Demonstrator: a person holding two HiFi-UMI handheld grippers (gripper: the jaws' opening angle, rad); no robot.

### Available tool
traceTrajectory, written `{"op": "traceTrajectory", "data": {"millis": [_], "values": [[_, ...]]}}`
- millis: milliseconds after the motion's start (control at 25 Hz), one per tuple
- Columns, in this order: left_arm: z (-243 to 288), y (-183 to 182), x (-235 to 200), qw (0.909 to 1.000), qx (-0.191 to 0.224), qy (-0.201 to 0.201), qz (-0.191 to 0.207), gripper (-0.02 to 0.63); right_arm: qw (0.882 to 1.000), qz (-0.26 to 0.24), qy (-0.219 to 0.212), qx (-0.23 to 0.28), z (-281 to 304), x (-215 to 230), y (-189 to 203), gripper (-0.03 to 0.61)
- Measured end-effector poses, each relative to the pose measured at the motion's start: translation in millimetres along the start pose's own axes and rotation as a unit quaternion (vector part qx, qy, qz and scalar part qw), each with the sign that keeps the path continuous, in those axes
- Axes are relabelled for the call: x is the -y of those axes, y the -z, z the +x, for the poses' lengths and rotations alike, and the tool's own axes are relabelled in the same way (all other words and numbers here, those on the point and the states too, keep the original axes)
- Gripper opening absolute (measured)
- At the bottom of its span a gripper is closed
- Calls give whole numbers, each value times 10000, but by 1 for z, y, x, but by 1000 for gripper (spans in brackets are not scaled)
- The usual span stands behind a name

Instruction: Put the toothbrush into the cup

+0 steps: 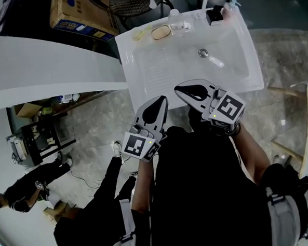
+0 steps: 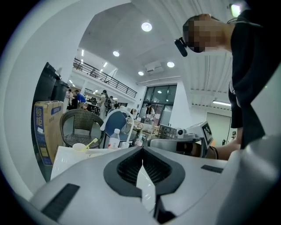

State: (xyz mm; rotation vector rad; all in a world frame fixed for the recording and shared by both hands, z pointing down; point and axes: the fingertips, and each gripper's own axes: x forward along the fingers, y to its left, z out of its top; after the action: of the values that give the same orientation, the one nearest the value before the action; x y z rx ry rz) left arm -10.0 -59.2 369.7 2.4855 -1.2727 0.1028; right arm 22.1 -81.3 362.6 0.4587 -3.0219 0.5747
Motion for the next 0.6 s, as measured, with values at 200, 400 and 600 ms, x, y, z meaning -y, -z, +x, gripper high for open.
{"op": "traceTrajectory", "data": {"millis": [200, 400, 600], "values": [[-30, 10, 24, 9998, 84, 190, 31, 9, 9997, 78, 178, -160, -24, -28, 21, 14], [-86, 33, 44, 9995, 138, 273, 59, 9, 9981, -278, 480, -269, -35, -80, 35, 14], [-148, 54, 74, 9989, 306, 350, 14, 9, 9965, -373, 578, -466, -48, -147, 65, 14]]}}
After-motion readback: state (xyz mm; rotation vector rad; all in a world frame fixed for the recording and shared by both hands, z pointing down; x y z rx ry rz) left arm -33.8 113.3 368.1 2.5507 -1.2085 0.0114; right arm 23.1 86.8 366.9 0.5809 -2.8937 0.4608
